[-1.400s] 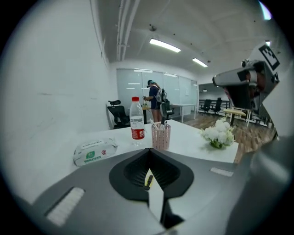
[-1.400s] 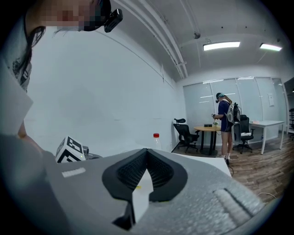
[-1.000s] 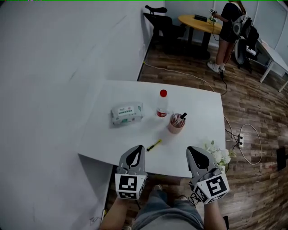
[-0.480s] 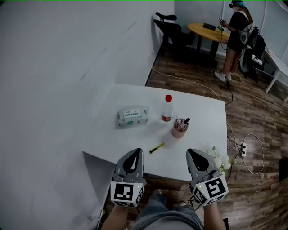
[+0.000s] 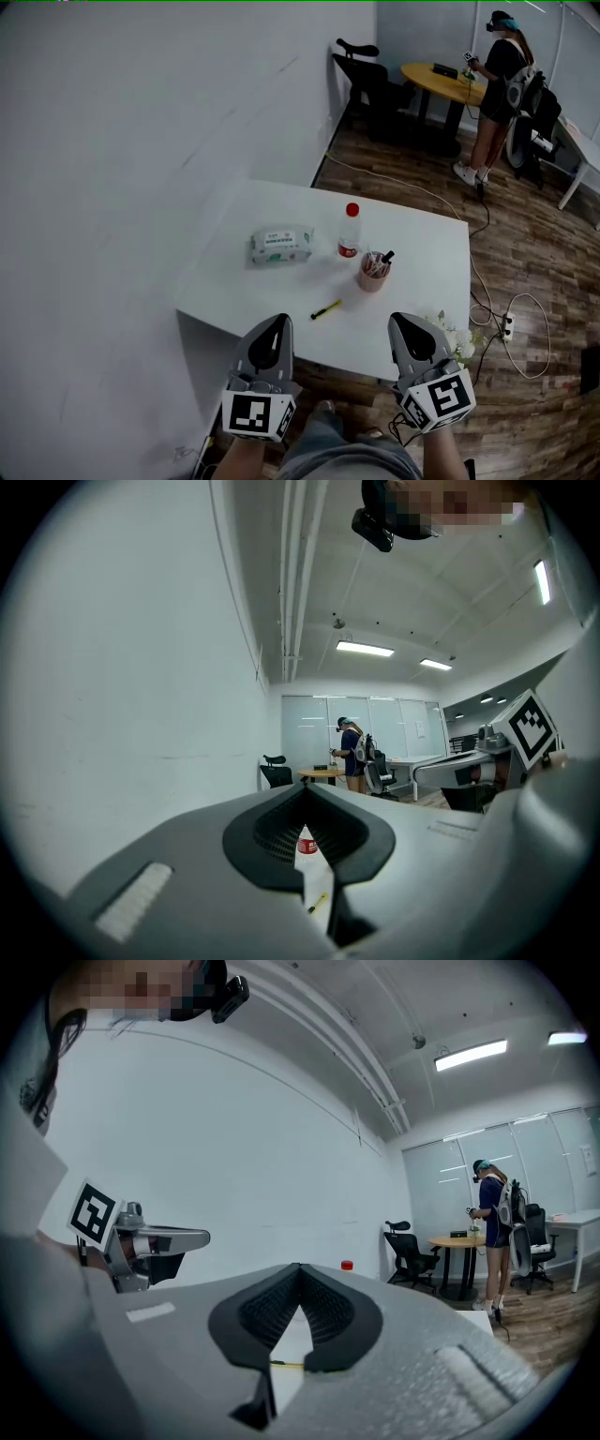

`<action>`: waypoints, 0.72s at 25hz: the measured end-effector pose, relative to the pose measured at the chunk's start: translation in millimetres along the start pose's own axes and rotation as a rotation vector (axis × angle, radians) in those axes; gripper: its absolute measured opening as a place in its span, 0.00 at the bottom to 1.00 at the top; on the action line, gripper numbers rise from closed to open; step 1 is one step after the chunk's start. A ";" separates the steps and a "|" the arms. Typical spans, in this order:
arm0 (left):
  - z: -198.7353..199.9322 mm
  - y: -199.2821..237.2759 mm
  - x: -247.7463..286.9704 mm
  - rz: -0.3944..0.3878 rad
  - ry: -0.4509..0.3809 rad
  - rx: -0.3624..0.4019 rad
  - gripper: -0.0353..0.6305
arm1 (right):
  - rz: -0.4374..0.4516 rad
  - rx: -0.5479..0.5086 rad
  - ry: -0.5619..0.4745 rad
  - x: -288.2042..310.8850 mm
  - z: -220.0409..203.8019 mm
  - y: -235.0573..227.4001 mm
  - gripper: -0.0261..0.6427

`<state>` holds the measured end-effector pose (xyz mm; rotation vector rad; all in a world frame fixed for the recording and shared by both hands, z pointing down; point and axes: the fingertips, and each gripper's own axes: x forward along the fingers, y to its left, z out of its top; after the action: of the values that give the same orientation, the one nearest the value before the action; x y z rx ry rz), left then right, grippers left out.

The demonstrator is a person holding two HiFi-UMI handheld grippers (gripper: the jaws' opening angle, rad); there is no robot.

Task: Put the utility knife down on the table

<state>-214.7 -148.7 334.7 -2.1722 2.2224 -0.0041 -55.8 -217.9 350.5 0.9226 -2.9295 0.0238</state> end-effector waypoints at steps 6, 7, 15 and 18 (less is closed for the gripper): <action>15.0 -7.5 -17.6 0.028 -0.033 0.019 0.08 | 0.007 -0.007 -0.034 -12.9 11.1 2.1 0.04; 16.0 -8.1 -20.2 0.032 -0.036 0.017 0.08 | 0.008 -0.008 -0.040 -14.5 12.4 2.8 0.04; 21.2 -12.4 -41.0 0.058 -0.051 0.016 0.08 | 0.009 -0.014 -0.056 -26.6 15.4 9.9 0.04; 21.9 -13.4 -48.5 0.061 -0.053 0.018 0.08 | 0.013 -0.017 -0.064 -28.8 16.8 15.3 0.04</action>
<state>-199.7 -100.1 314.2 -2.0695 2.2498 0.0350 -42.0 -189.5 331.8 0.9185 -2.9895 -0.0310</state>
